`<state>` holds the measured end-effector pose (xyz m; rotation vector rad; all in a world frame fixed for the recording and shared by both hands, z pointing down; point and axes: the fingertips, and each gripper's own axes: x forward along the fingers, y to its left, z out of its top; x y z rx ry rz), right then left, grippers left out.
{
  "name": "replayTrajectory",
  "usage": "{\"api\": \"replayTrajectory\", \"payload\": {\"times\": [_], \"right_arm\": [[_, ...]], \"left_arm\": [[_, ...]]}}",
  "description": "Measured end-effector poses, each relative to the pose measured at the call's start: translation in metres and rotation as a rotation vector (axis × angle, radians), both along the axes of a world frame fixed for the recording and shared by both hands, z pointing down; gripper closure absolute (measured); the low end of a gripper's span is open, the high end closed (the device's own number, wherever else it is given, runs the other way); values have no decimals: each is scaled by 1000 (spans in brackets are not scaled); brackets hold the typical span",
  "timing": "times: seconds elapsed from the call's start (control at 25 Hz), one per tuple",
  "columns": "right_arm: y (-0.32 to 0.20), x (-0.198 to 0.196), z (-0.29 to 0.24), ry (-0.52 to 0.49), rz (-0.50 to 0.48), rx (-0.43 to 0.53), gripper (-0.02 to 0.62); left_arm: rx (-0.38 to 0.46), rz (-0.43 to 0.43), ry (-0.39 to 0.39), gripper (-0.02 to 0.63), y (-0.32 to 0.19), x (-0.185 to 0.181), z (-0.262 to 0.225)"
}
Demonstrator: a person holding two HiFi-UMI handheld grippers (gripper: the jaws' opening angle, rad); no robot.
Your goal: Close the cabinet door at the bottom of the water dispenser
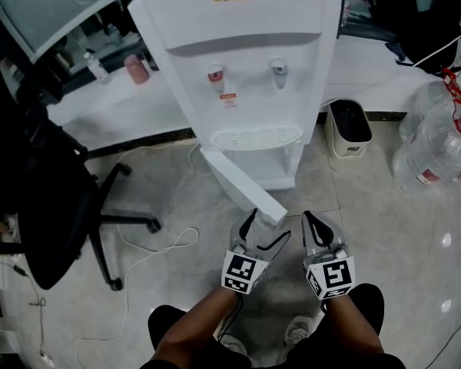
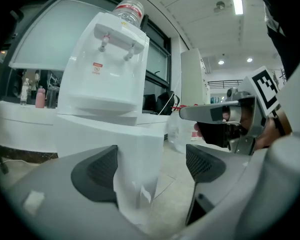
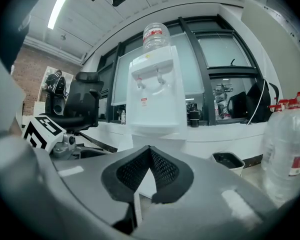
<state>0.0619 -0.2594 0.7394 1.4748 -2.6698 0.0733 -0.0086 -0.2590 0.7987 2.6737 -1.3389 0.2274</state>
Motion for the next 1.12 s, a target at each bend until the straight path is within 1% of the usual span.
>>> {"api": "replayTrajectory", "payload": {"times": [0.12,0.52,0.72,0.88,1.0,1.12], "right_arm": [[-1,4,2,-1,9,-6,592],[-3,26,-4,-30,67,-2,592],[-2,35,-2,-26,81,-9,591],[-1,35,-2,-33,76,-9,592],[-1,31,-7,-29,68,1,591],[0,29,-4,-26,58,-2,592]], "left_arm": [[0,0,12,158,-12,12,0],[61,69,-41,172,-58,41,-3],[50,95,-43,179,-81,52,-4],[63,103,-76,183,-100,55,-5],[87,99,-85,204,-112,55,-6],[104,94,-79,207,-119,56,-5]]}}
